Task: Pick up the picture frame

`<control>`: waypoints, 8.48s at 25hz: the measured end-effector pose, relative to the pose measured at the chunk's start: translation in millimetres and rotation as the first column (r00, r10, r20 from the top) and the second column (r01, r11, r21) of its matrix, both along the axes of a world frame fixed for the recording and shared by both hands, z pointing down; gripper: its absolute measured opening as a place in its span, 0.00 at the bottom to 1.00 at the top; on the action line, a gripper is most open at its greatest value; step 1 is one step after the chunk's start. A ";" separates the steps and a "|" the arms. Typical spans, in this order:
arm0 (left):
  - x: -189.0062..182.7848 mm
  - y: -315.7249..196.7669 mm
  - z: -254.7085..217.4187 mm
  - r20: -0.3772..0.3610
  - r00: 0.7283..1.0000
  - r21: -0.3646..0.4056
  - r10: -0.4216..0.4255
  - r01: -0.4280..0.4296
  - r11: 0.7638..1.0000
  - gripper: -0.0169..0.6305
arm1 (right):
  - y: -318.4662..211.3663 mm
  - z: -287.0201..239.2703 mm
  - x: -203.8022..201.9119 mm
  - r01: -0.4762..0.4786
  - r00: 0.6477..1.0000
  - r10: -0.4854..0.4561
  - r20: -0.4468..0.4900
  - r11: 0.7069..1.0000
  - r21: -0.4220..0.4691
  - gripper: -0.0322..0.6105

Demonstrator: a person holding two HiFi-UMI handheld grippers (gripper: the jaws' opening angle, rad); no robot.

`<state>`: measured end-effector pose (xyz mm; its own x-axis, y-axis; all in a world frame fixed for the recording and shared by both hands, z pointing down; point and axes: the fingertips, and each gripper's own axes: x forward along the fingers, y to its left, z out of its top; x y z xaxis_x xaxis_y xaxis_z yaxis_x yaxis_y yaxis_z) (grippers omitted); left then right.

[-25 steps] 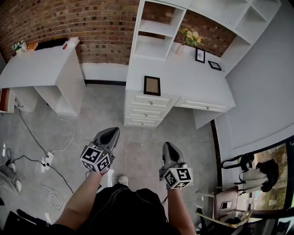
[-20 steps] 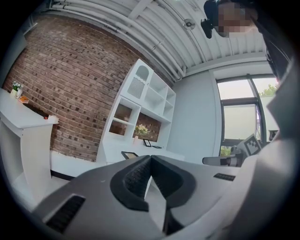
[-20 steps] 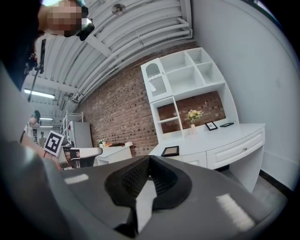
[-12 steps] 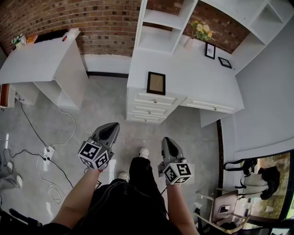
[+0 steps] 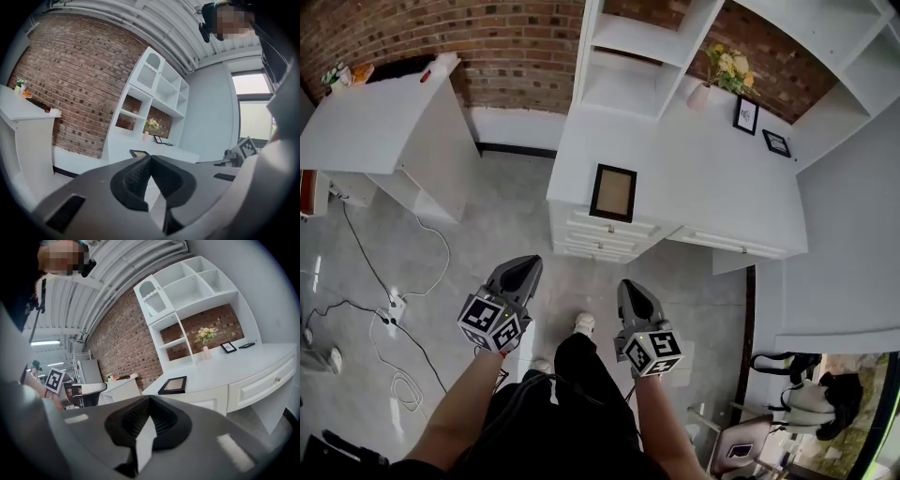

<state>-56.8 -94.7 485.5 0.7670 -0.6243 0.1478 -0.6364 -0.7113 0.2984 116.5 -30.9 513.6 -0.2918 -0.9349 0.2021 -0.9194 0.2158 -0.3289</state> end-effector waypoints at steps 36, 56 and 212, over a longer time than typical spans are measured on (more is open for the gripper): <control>82.0 -80.0 68.7 0.100 0.994 -0.099 -0.053 0.063 0.993 0.03 | -154.9 66.0 19.1 0.038 0.582 0.131 0.803 0.982 -0.187 0.32; 74.4 -84.6 82.0 0.091 0.995 -0.128 -0.035 0.047 0.991 0.03 | -174.7 91.8 44.4 -0.092 0.354 0.328 0.876 0.944 -0.317 0.17; 81.2 -164.8 -72.4 -0.066 0.998 0.123 0.022 -0.014 0.992 0.03 | -156.0 -112.8 94.6 -0.158 0.985 0.170 -0.029 0.958 0.240 0.12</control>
<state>24.4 -259.5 413.1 0.7838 -0.6207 0.0192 -0.6048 -0.7560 0.2504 211.1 -186.9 400.8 -0.1258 -0.9919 -0.0194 -0.9622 0.1267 -0.2409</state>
